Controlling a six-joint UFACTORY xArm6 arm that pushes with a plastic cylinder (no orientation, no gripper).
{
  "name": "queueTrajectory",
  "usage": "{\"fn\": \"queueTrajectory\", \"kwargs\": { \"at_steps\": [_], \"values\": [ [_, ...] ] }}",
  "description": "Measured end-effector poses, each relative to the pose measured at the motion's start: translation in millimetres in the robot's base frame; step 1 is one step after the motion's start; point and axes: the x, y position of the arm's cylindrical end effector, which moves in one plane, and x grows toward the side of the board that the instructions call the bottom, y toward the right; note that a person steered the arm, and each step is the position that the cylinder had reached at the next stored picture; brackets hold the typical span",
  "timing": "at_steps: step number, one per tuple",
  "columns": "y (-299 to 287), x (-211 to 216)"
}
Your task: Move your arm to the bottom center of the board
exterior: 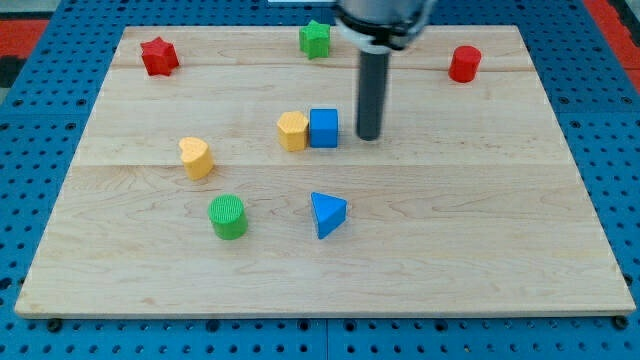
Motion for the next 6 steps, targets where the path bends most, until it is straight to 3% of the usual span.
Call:
{"fn": "queueTrajectory", "kwargs": {
  "at_steps": [1, 2, 3, 4, 6],
  "values": [
    [56, 34],
    [68, 128],
    [40, 199],
    [-21, 215],
    [-98, 156]
  ]
}}
